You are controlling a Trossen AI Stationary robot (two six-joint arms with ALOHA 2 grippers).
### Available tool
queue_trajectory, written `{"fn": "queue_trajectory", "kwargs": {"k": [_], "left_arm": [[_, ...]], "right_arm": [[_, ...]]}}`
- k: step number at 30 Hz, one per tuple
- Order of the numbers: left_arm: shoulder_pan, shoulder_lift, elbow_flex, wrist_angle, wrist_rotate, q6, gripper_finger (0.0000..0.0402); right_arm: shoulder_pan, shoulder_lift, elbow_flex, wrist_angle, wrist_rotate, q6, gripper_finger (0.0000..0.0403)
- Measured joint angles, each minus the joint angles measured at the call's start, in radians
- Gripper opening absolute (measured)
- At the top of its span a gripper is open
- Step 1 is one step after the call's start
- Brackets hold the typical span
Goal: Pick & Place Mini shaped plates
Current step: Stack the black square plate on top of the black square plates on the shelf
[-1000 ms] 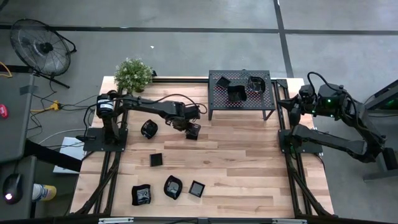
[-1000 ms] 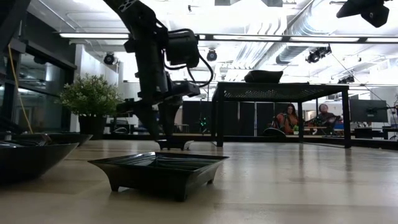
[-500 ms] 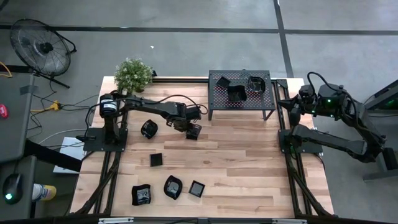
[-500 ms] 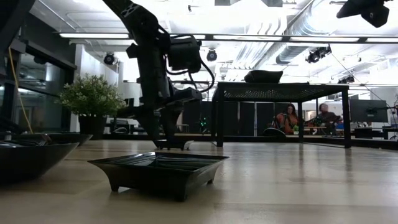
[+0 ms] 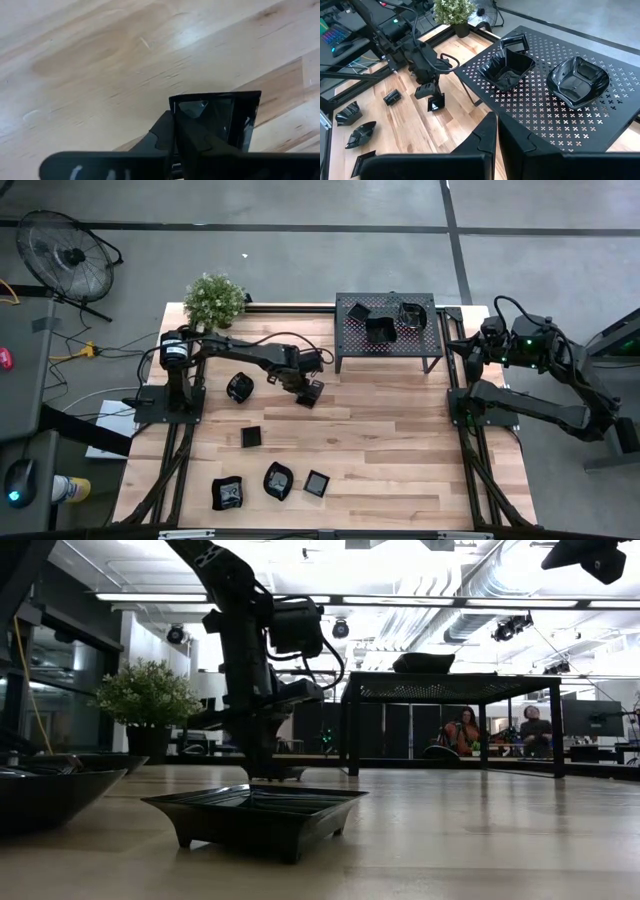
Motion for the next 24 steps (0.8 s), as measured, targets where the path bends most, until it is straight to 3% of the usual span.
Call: {"fn": "queue_trajectory", "kwargs": {"k": [11,24], "left_arm": [[0.000,-0.017,0.000,0.005,0.036,0.022,0.0001],[-0.001,-0.151,-0.002,-0.018,0.036,0.019,0.0000]], "right_arm": [[0.000,0.000,0.000,0.000,0.000,0.001,0.0012],[0.000,0.000,0.000,0.001,0.002,0.020,0.0012]]}}
